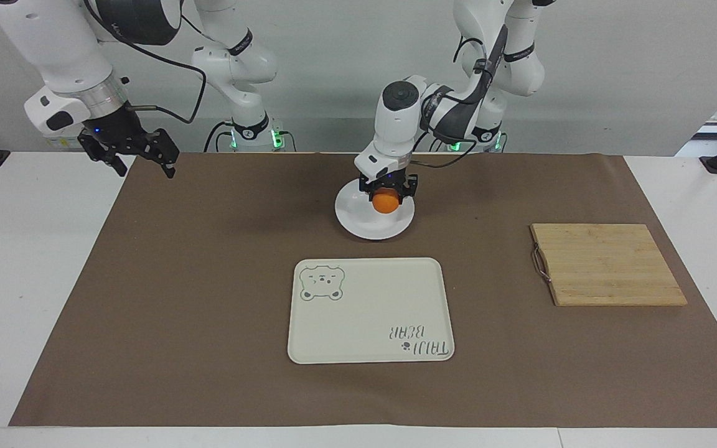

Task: Place orange and plate with both arms
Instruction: 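Lower the orange onto the white plate and open the left gripper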

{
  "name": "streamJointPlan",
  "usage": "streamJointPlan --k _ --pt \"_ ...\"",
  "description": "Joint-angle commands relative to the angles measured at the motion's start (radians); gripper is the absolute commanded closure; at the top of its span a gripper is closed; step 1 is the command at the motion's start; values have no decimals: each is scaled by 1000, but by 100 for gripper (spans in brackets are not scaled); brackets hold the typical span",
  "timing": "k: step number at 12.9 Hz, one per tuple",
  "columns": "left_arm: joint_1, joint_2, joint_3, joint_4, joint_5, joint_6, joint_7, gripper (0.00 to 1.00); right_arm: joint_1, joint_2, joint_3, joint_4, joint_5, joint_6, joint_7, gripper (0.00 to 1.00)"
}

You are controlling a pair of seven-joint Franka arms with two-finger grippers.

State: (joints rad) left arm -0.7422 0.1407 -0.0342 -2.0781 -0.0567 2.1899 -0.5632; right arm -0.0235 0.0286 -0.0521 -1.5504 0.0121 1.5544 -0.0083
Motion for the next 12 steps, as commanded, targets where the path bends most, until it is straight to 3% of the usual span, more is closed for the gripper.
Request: streamJointPlan --k 1,9,11,12 --pt "-42 14 13 -13 -34 33 -20 100 -10 -47 11 -69 -18 53 16 0" --pt "-108 68 10 -11 -80 73 -47 100 -3 -99 14 -163 -20 118 7 0" --pt "-108 66 10 -11 -81 67 -75 70 -4 -102 14 -186 -8 121 -1 0" --pt "-108 66 10 -11 -81 67 -104 20 -4 -105 14 -201 0 125 -4 0"
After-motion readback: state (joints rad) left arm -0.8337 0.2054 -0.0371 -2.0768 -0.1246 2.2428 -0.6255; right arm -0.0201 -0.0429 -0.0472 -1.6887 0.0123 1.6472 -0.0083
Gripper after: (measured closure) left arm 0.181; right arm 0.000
